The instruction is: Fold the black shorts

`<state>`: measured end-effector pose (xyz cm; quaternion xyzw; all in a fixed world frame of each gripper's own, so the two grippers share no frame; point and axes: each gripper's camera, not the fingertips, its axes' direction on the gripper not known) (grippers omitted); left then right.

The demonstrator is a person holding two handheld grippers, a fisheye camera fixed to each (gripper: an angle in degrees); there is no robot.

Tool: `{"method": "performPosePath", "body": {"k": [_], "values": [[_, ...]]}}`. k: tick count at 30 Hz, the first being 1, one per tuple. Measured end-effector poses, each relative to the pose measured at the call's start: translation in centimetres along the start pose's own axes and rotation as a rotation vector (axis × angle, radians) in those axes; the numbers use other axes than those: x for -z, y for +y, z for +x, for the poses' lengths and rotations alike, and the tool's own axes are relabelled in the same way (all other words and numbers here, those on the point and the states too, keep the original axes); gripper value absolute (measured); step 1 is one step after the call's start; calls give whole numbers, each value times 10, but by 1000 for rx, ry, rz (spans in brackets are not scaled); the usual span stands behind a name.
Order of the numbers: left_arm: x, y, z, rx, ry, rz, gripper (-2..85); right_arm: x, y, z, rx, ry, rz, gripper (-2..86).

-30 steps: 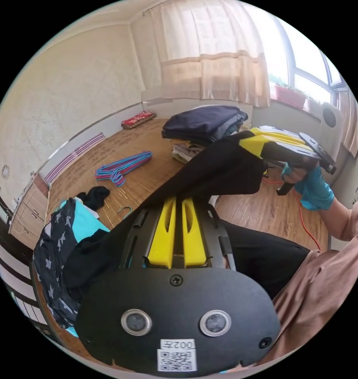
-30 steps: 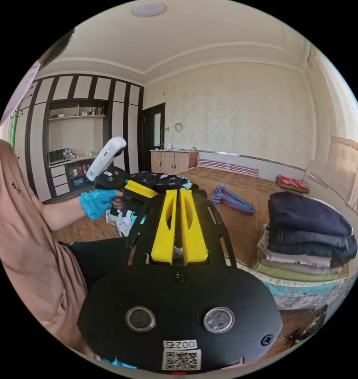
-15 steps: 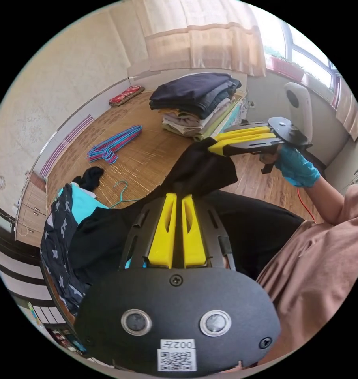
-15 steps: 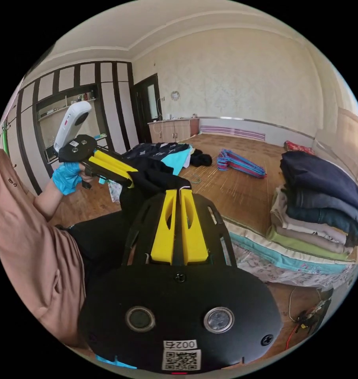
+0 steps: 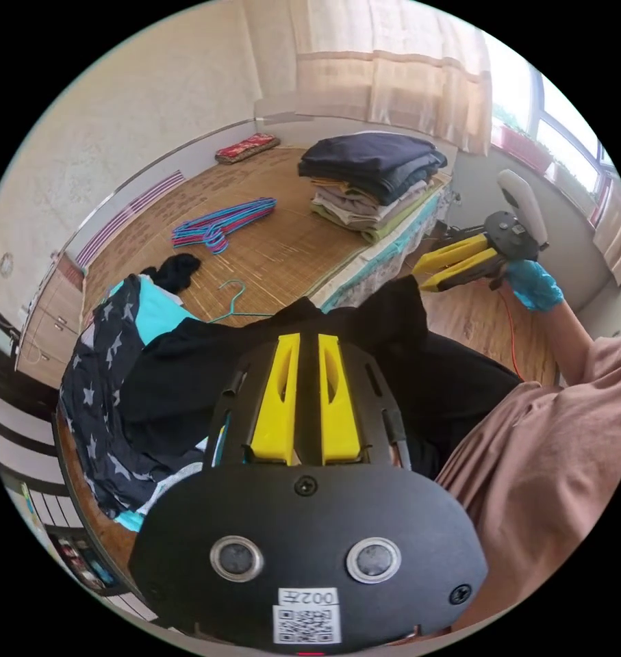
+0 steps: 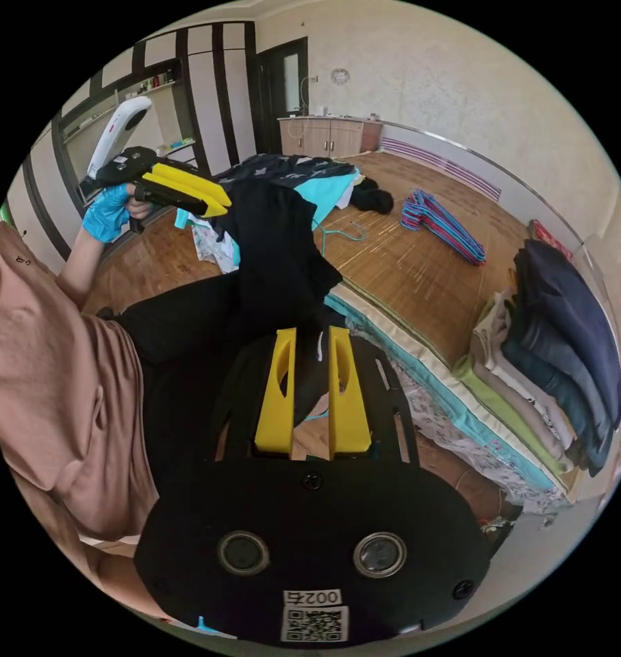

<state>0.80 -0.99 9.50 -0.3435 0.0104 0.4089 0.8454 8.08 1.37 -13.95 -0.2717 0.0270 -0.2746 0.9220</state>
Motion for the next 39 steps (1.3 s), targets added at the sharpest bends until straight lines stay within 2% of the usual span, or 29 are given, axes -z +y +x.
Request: {"method": "performPosePath", "body": {"k": [7, 15, 18, 27, 35, 39], "values": [[-37, 11, -44, 207, -82, -18, 25, -43, -27, 7, -100, 22, 124, 83], [-93, 9, -68, 287, -131, -74, 71, -146, -111, -9, 1, 57, 30, 87], [-115, 7, -75, 296, -137, -70, 64, -179, -143, -8, 16, -51, 1, 92], [-173, 10, -100, 356, -44, -125, 37, -271, -193, -4, -70, -110, -121, 87], [-204, 6, -110, 391, 15, -127, -7, -296, -214, 0, -125, -154, -109, 55], [-206, -2, -107, 365, 49, -92, -12, -301, -222, -1, -129, -63, -97, 13]]}}
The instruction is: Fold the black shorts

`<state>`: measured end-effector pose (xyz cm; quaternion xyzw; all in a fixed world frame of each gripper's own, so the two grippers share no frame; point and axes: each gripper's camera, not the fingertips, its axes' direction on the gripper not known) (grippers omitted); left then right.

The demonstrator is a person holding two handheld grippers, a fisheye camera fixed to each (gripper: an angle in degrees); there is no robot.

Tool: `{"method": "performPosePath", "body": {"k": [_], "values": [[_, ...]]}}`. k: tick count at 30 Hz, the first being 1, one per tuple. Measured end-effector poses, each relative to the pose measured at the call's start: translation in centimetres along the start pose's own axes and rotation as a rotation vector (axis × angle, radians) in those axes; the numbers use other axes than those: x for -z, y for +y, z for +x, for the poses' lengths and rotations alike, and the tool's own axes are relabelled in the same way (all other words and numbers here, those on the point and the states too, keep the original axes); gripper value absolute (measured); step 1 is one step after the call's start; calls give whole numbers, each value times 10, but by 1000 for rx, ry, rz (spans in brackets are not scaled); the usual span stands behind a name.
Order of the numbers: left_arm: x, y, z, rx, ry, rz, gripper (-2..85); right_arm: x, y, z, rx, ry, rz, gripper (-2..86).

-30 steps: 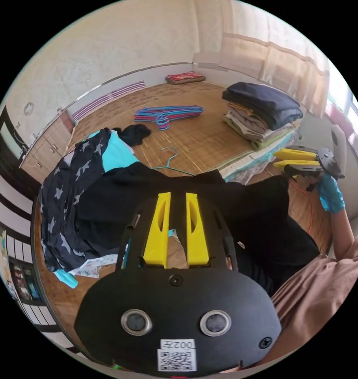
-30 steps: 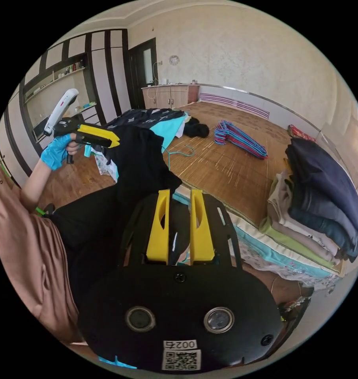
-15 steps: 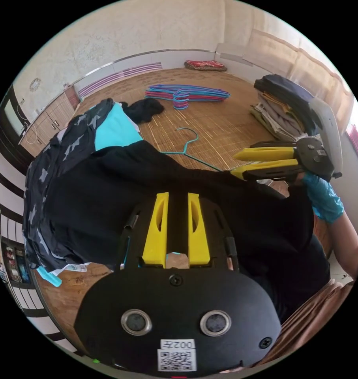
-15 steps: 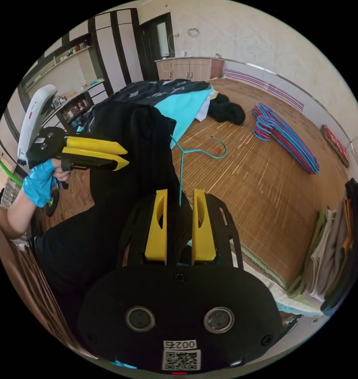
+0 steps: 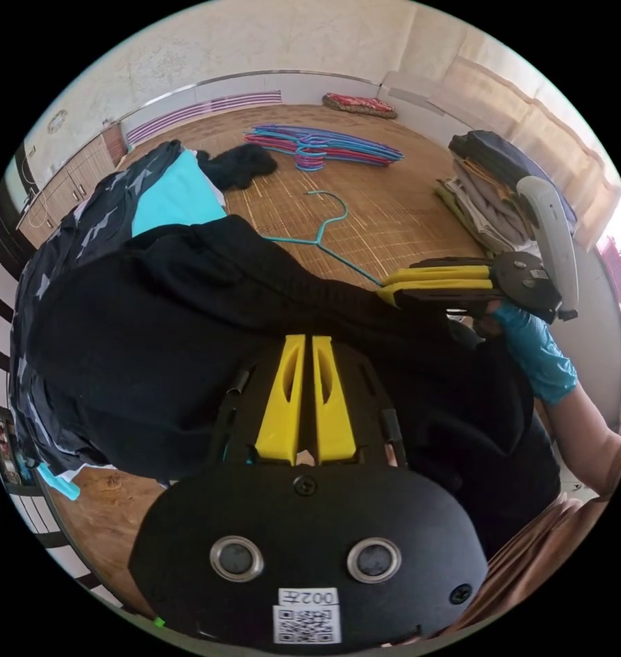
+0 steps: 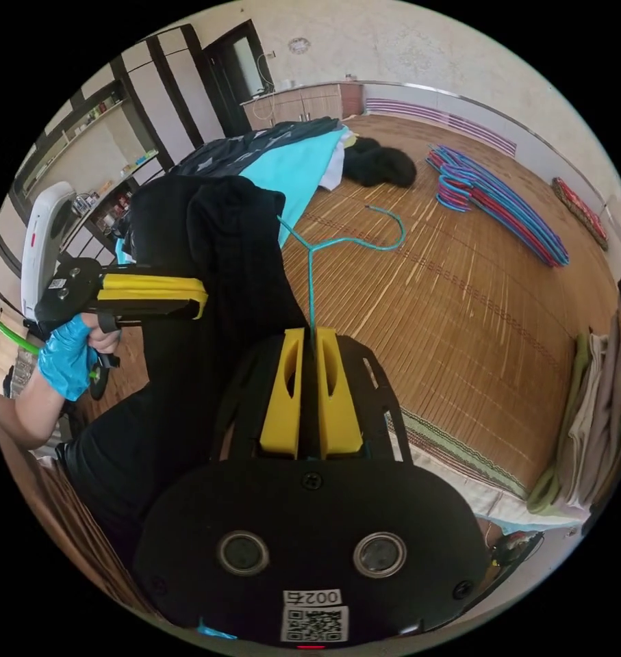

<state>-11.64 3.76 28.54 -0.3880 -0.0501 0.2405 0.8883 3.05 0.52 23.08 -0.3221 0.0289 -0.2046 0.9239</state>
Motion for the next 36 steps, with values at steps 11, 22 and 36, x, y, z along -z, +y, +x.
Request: {"method": "performPosePath", "body": {"k": [11, 22, 36], "values": [[7, -38, 59, -160, 149, 73, -10, 2, -19, 9, 170, 317, -9, -8], [17, -65, 98, -161, 111, 82, -9, -32, -43, 43, 100, 250, -51, -7], [28, -78, 84, -170, 67, 50, -11, -67, -86, 70, -20, 189, -30, -6]]}}
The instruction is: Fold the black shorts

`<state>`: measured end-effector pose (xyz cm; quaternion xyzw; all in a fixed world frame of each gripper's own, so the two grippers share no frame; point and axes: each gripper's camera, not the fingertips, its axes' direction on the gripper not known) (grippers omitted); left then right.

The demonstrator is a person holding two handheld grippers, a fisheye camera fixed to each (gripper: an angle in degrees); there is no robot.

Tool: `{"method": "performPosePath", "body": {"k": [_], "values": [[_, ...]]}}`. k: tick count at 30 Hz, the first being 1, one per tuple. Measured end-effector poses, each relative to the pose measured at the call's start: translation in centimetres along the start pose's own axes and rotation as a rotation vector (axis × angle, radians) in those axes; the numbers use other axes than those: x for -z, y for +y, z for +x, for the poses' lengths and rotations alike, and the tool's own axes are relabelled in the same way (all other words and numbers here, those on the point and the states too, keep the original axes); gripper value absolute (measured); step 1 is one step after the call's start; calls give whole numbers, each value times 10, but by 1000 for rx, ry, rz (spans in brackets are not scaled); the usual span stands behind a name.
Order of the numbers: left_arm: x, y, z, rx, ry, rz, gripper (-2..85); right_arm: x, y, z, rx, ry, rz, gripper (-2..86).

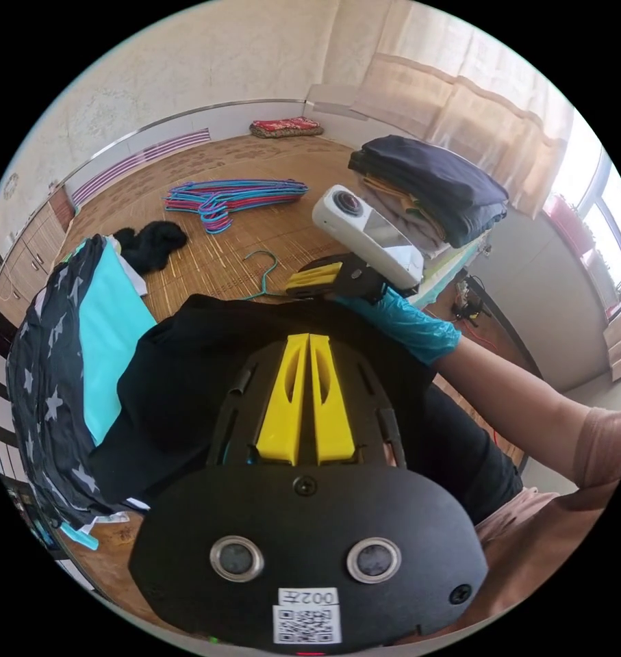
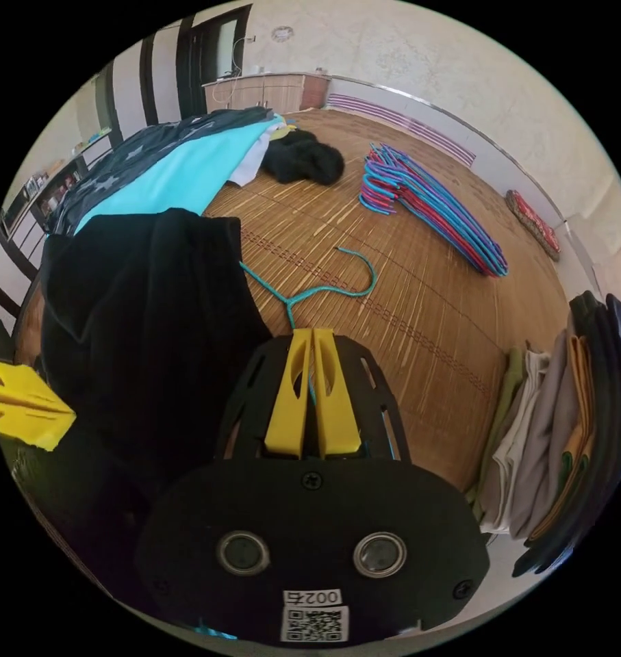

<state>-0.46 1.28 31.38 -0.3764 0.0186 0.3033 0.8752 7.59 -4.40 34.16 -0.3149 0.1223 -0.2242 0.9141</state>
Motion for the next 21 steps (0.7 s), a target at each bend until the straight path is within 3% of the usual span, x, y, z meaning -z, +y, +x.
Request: {"method": "performPosePath", "body": {"k": [8, 14, 21], "values": [[15, 12, -29, 73, -64, -1, -13, 14, 10, 15, -17, -68, 115, -8], [25, 16, -34, 86, -60, -3, 2, -5, 1, 26, -9, -75, -10, 27], [29, 15, -21, 48, -71, -27, 17, -8, -6, 42, -45, -181, 4, 67]]}}
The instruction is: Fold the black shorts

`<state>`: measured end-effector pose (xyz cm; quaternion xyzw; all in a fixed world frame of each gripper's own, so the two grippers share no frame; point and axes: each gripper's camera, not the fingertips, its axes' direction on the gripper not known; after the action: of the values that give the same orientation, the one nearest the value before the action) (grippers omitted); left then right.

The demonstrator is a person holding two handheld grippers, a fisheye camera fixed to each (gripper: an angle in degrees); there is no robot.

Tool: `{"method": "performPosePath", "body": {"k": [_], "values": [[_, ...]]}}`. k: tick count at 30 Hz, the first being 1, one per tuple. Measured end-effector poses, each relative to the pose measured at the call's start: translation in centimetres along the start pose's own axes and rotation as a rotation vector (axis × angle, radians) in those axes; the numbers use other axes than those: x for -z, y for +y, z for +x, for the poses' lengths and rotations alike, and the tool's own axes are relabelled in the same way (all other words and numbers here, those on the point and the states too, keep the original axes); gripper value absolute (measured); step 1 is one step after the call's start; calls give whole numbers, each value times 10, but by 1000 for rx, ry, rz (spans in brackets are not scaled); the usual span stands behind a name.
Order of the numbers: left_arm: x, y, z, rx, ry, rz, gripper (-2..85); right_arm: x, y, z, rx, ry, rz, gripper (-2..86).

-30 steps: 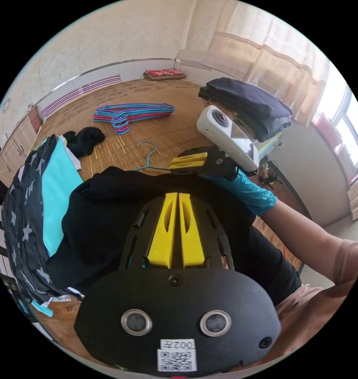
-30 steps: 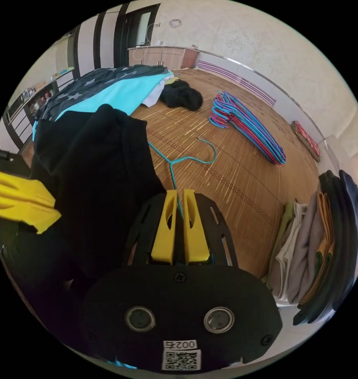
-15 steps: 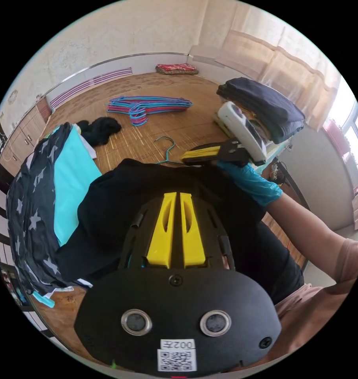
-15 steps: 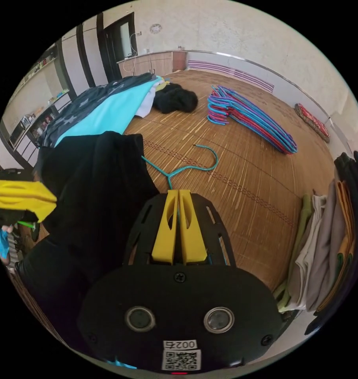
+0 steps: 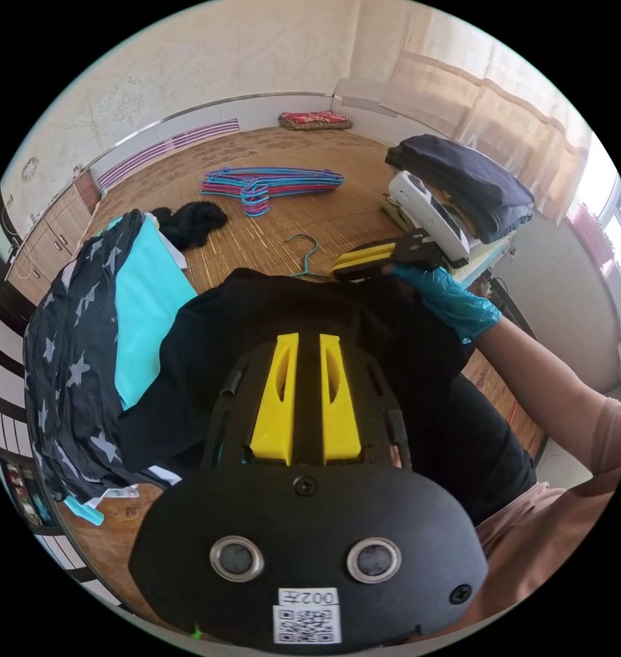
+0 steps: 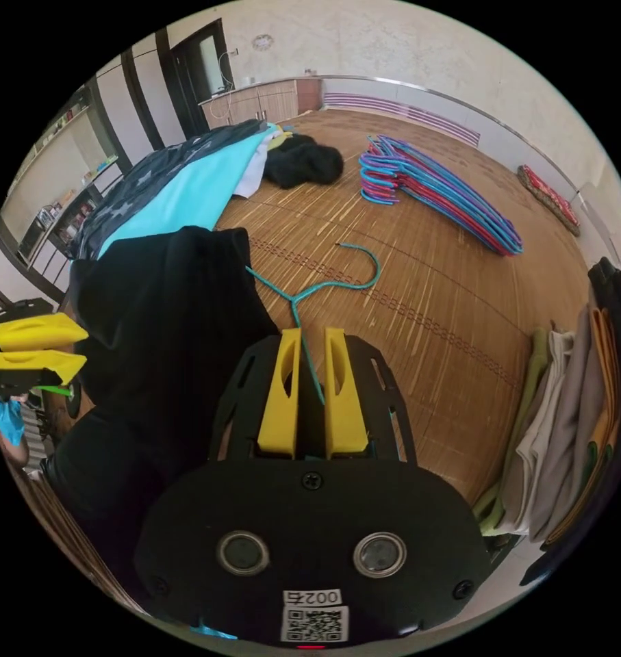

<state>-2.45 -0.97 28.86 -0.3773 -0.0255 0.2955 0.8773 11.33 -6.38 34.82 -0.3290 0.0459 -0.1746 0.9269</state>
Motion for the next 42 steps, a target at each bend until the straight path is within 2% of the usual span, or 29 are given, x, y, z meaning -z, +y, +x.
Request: {"method": "performPosePath", "body": {"k": [5, 13, 19, 22, 24, 26, 29, 42], "values": [[3, -4, 0, -8, -19, -13, 21, -8, -2, 4, 11, 18, -33, 70], [13, -15, -9, -18, -34, 5, 22, -11, -4, 7, 74, 45, -37, 5], [35, -23, -13, -52, -87, 36, 22, 16, 7, -1, 112, 101, 74, -8], [50, -27, -13, -77, -110, 63, 23, 38, 17, -4, 121, 58, 158, -9], [58, -30, -14, -86, -112, 82, 24, 56, 25, -9, 137, -39, 226, -9], [63, -34, -15, -90, -106, 101, 24, 64, 28, -14, 159, -12, 231, -9], [66, -36, -17, -83, -105, 98, 24, 63, 29, -13, 149, 73, 182, -8], [51, -19, -25, -69, -72, 16, 26, 8, 13, 42, 25, -10, -77, 57]]}}
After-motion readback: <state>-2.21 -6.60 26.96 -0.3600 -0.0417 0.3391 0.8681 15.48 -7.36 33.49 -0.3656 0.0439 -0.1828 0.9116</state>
